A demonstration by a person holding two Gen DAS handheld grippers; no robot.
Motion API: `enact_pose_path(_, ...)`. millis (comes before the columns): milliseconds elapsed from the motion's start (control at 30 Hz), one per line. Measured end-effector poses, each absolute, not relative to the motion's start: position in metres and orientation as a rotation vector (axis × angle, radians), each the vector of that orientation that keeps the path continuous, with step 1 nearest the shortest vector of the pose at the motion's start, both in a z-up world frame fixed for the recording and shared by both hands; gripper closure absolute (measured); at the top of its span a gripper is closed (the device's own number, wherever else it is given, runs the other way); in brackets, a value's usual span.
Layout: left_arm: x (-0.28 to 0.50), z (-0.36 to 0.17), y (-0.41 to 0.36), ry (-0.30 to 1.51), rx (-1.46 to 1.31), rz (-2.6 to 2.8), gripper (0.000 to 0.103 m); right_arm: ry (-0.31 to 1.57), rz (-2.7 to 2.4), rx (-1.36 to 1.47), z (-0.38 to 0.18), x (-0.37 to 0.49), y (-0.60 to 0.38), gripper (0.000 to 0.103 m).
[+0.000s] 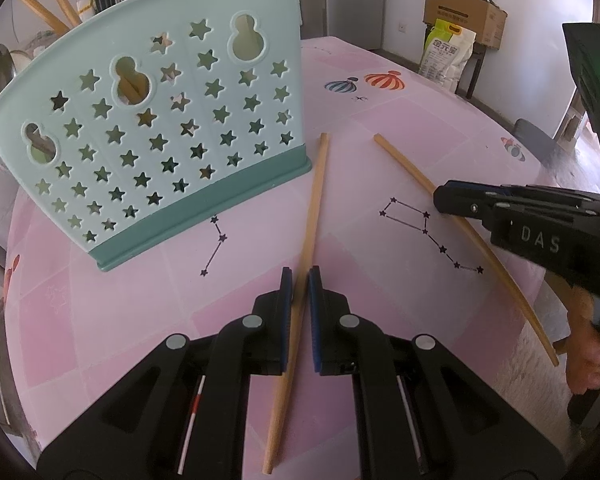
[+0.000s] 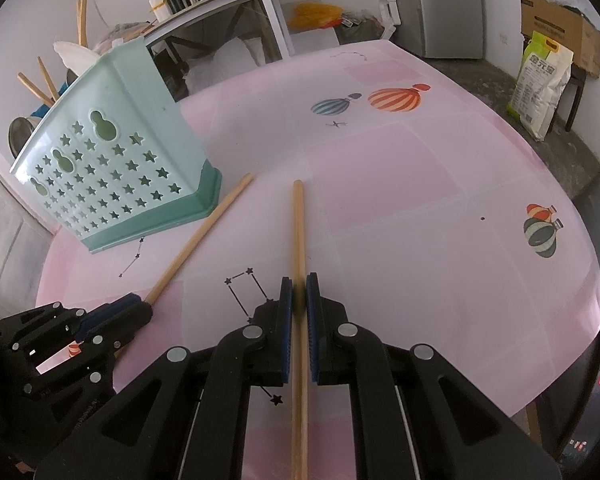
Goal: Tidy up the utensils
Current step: 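Hold a wooden chopstick in each tool on the table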
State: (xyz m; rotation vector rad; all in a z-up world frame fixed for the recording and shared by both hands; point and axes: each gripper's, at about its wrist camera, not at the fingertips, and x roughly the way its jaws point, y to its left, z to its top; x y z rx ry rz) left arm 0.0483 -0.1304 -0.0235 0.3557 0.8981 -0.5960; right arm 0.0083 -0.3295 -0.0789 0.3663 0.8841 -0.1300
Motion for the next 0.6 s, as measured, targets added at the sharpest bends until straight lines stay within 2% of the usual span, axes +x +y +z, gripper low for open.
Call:
enact_pose_path(300,0.043,-0.019,-0.096,1.011,0.315,-0.625,0.096,0.878,-0.128,0.397,-0.080,0.006,-0.337,0.096)
enact_pose_path(467,0.054,-0.012,-0.087,1.034,0.232,-0.687,0.084,0.878,-0.118,0.407,-0.081,0.006,-0.340,0.096)
enact_pose_path(600,0.065,-0.010,-0.099,1.035,0.237,-0.710,0.082,0.875,-0.111,0.417,-0.082,0.006,-0.342,0.096)
